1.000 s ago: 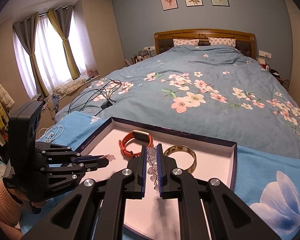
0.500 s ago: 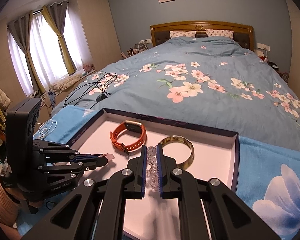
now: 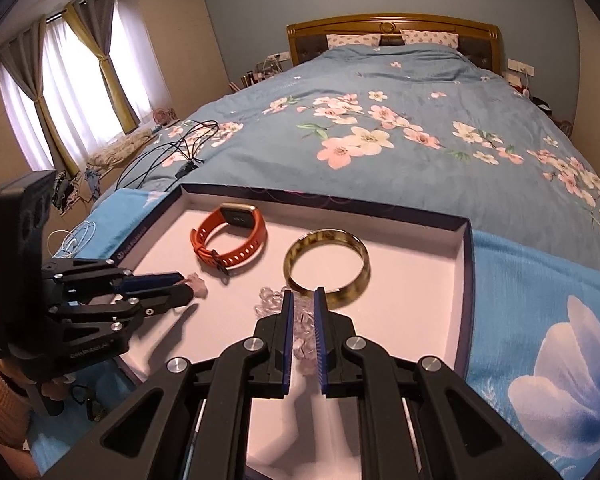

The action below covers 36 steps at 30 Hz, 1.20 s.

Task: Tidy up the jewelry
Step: 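Place the hair tie in the box with the left tool while the right tool places the bead bracelet, then grasp the purple bead bracelet with the right tool and lift it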

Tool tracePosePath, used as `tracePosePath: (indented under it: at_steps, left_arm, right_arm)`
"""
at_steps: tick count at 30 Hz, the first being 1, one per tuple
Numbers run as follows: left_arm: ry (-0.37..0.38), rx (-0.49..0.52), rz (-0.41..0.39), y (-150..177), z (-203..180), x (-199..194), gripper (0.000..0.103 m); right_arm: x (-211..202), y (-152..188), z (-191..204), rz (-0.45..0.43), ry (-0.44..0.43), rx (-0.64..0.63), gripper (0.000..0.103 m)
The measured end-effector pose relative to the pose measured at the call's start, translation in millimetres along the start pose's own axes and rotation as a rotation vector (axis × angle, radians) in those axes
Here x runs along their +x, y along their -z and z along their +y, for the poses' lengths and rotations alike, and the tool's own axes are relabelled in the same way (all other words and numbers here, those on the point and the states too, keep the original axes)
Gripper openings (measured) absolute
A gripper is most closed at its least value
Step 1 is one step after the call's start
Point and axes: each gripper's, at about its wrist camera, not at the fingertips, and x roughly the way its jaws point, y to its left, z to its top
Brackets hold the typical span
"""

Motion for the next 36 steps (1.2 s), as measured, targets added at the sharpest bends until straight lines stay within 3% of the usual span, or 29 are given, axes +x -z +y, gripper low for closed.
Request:
tracePosePath:
  at_steps: [6,7,9,12,13,15,22,26,34,36]
  left_arm:
    - [-0.023,0.007,-0.050,-2,1,-15,0.035]
    - [-0.028,0.010,-0.061,-2,-1,-20,0.037]
    - [-0.045,0.012,-0.080,-2,-2,-28,0.053]
    - [-0.056,0.018,-0.124,-1,-3,-46,0.057]
    - [-0.062,0.021,-0.138,0,-4,-53,0.059]
    - [-0.073,0.025,-0.173,3,-5,-68,0.065]
    - [-0.078,0.035,-0.241,29,-5,-117,0.069]
    - [-0.074,0.038,-0.236,49,-4,-131,0.069]
    - [-0.047,0.028,-0.218,86,0,-147,0.069]
    - [-0.049,0.035,-0.212,92,-1,-148,0.069]
  right_arm:
    - [-7,2,-3,-0.007,0.009,0.012,0.012]
    - [-9,3,-4,-0.010,0.011,0.016,0.018]
    - [-14,5,-5,-0.019,0.018,0.022,0.028]
    - [-28,8,-5,-0.047,0.019,0.039,0.052]
    - [-33,9,-5,-0.061,0.013,0.040,0.053]
    - [-45,11,-2,-0.080,0.004,0.035,0.053]
    - [-86,35,23,-0.113,-0.047,-0.060,0.053]
    - [-96,57,34,-0.077,-0.049,-0.114,0.052]
    - [-84,99,33,0.053,-0.023,-0.113,0.033]
    - [-83,105,33,0.069,-0.015,-0.116,0.033]
